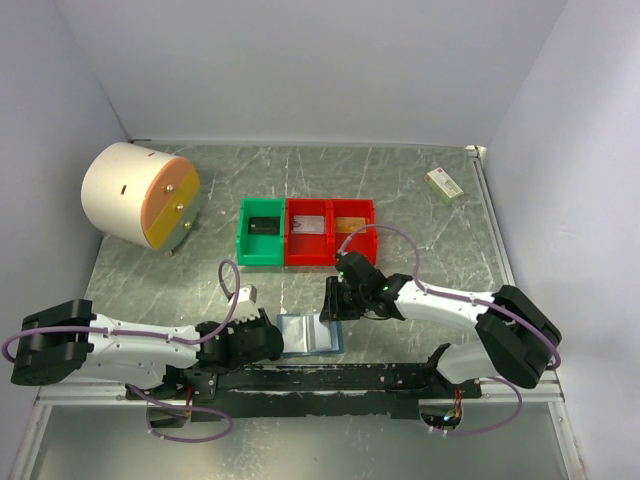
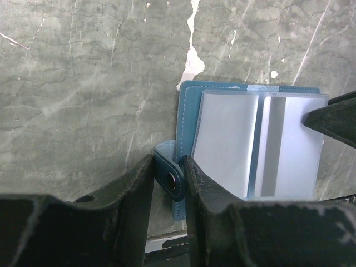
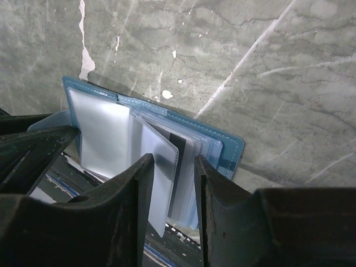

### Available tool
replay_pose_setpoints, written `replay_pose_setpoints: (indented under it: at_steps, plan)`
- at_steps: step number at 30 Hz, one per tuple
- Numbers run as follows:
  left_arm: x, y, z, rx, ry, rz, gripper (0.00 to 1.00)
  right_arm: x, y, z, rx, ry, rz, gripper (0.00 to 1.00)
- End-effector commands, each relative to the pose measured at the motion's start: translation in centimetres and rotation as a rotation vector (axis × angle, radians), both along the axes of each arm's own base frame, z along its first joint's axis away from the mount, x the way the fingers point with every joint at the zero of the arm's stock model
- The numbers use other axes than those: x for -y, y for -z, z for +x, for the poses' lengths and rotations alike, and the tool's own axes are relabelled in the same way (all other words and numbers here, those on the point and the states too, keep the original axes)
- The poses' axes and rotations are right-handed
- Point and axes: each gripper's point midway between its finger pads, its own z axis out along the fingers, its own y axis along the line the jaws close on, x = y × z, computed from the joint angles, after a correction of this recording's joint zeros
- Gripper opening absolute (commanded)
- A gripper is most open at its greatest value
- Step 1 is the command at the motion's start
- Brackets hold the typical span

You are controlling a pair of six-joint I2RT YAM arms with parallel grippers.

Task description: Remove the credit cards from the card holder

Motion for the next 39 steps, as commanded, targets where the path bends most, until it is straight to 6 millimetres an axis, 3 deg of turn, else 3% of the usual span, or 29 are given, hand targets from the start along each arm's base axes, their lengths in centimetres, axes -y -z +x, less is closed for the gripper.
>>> replay_pose_setpoints:
  at_steps: [1, 13, 19, 24, 31, 36, 39]
  plan:
    - [0.5, -0.3, -0.1, 0.0, 0.012, -0.015, 0.38, -0.4, -1.4, 0.2, 0.017, -0.019, 0.016, 0.36]
    - [0.5, -0.4, -0.1, -0.001, 0.011, -0.018, 0.38, -0.3, -2.1, 0.3, 0.034, -0.02, 0.003, 0.4]
    - [0.5, -0.3, -0.2, -0.005, 0.013, -0.012, 0.37, 1.8, -1.8, 1.6, 0.087, 0.038, -0.125, 0.42]
    - [0.7, -0.2, -0.2, -0.004, 0.015, -0.02, 0.37, 0.1, -2.4, 0.9, 0.069, -0.033, -0.039, 0.42]
    - [0.5, -0.3, -0.2, -0.006, 0.012, -0.008, 0.37, -0.8, -0.8, 0.0, 0.011, -0.051, 0.003, 0.4]
    - [0.5, -0.3, -0.2, -0.006, 0.012, -0.022, 0.37, 0.4, 1.0, -0.1, -0.011, -0.028, -0.074, 0.38]
    - [0.3, -0.3, -0.2, -0.005, 0.009, -0.02, 0.36, 0.5, 1.1, -0.2, -0.011, -0.025, -0.073, 0.38]
